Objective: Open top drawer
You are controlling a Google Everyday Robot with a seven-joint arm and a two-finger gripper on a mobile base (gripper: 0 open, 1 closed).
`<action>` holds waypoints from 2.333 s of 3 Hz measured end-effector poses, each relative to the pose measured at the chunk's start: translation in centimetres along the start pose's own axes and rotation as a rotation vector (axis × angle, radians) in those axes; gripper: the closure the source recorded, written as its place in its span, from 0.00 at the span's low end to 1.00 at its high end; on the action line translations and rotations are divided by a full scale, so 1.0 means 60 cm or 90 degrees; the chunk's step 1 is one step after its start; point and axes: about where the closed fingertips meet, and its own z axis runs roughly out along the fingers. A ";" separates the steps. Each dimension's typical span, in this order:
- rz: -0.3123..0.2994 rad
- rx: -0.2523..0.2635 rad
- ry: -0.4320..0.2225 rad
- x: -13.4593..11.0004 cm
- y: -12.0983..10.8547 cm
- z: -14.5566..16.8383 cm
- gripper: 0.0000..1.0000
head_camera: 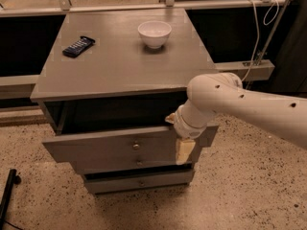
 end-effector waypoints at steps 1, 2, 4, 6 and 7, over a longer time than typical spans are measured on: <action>0.015 0.012 0.010 0.013 -0.025 0.005 0.01; 0.021 0.007 0.015 0.018 -0.041 0.029 0.01; 0.007 -0.040 0.016 0.010 -0.037 0.077 0.26; -0.050 -0.097 0.013 -0.017 0.018 0.059 0.23; -0.057 -0.113 0.006 -0.021 0.034 0.056 0.23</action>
Offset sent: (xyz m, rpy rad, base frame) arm 0.0448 0.0019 -0.0262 -0.0227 0.0016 -0.0517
